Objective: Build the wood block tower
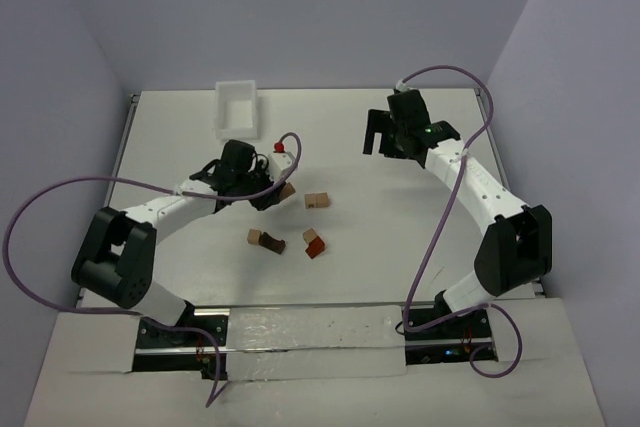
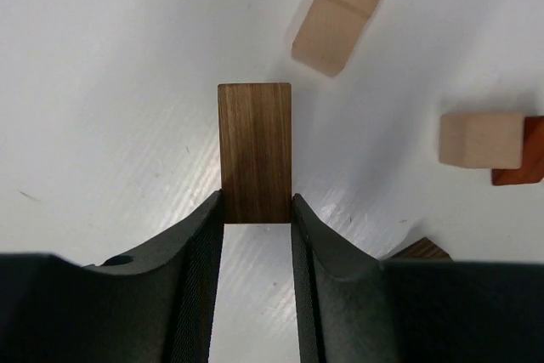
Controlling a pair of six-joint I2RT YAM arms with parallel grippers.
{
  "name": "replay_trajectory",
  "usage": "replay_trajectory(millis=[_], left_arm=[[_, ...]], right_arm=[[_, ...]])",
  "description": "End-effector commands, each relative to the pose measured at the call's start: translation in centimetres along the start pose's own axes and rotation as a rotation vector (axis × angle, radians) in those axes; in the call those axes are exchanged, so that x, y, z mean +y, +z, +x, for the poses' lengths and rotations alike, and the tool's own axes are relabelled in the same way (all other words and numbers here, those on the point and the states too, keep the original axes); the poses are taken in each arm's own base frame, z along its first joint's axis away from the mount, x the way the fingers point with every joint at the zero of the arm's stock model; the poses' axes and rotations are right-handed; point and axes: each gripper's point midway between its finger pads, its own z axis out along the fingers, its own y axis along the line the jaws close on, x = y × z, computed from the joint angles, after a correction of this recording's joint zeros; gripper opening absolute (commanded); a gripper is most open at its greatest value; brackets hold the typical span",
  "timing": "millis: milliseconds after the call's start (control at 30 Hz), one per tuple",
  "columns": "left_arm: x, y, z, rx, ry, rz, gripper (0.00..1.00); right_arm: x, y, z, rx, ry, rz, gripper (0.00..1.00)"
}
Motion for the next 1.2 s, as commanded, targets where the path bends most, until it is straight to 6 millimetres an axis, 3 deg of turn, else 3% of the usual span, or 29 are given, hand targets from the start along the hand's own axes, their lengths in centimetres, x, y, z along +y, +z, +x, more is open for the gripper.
replay_trajectory(millis=[0, 267, 467, 600, 700, 1167], left_arm=[[-1.4, -2.0, -4.4, -0.105, 0.12, 0.116, 0.23], [-3.0, -1.9, -5.9, -0.069, 0.239, 0.255, 0.26], [-3.9, -0.9, -5.9, -0.03, 0.282, 0.297, 0.3], [-4.1, -0.1, -6.2, -0.014, 0.303, 0.309, 0.31], [-4.2, 0.5, -6.5, -0.009, 0.318, 0.307, 0.32], [-4.0, 3.4, -7.2, 0.005, 0.351, 0.308, 0.37]], right_arm=[[0.4, -1.0, -1.2, -0.044, -0.014, -0.052, 1.0], [-0.6, -1.2, -0.9, 0.0, -0.078, -0.127, 1.0], [-3.9, -0.1, 0.3, 0.058, -0.085, -0.147, 1.0], [-6.7, 0.3, 0.2, 0.057, -0.021, -0.132, 1.0], [-7.7, 0.5, 0.3, 0.059, -0.001, -0.127, 1.0], [-7.2, 0.8, 0.5, 0.07, 0.034, -0.162, 1.0]])
